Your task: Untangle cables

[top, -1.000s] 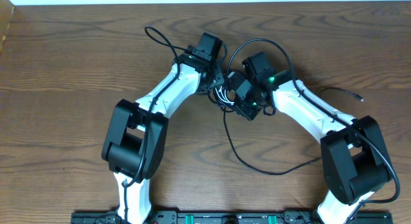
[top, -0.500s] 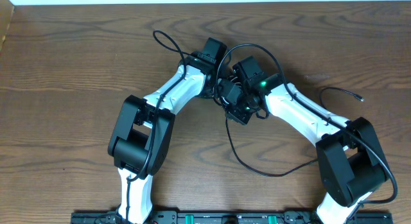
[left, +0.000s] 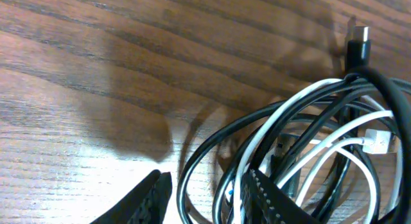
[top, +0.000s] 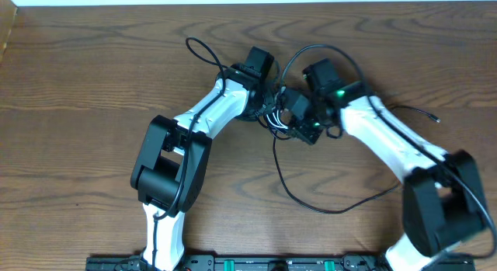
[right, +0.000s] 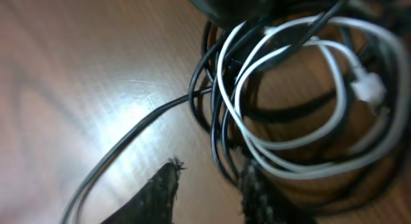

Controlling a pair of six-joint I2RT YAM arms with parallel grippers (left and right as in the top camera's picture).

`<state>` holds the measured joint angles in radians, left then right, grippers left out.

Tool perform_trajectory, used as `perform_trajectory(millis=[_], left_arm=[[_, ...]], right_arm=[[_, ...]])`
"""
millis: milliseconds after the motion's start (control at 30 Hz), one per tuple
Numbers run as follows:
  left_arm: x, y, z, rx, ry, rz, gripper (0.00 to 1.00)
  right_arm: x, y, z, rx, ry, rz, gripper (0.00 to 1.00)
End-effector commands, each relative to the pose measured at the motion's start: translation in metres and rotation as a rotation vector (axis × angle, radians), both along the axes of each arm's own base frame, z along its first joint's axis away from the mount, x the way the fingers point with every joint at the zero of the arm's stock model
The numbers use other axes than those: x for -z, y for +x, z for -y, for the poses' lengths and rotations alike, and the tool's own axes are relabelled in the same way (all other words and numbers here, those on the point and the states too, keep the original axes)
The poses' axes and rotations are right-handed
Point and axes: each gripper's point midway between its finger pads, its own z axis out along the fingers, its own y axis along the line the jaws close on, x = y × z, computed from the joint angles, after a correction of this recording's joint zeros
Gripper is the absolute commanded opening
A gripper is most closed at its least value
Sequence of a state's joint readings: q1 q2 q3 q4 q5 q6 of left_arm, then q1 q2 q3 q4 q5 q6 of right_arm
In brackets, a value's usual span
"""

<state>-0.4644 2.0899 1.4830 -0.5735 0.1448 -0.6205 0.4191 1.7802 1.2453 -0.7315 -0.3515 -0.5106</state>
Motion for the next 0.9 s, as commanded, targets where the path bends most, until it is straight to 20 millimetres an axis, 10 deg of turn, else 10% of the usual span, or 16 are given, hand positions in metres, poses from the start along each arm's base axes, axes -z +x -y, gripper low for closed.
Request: perform_trajectory(millis=[0, 133, 367, 867], left_arm=[[0.004, 0.001, -0.007, 0.006, 0.011, -0.010, 0.40], [0.004, 0.002, -0.007, 0.004, 0.011, -0.010, 0.40], [0.004, 0.002, -0.007, 0.003, 0.010, -0.009, 0.40], [0.001, 0.012, -0.014, -0.022, -0.034, -0.001, 0.39]], right_arm=[[-0.027, -0.007, -0.004, -0.081, 0.068, 0.044, 0.35], [-0.024, -0.008, -0.004, -0.092, 0.062, 0.043, 0.69], [-0.006, -0.015, -0.014, -0.161, 0.039, 0.021, 0.41], [0.029, -0.014, -0.008, -0.154, -0.035, -0.039, 0.43]])
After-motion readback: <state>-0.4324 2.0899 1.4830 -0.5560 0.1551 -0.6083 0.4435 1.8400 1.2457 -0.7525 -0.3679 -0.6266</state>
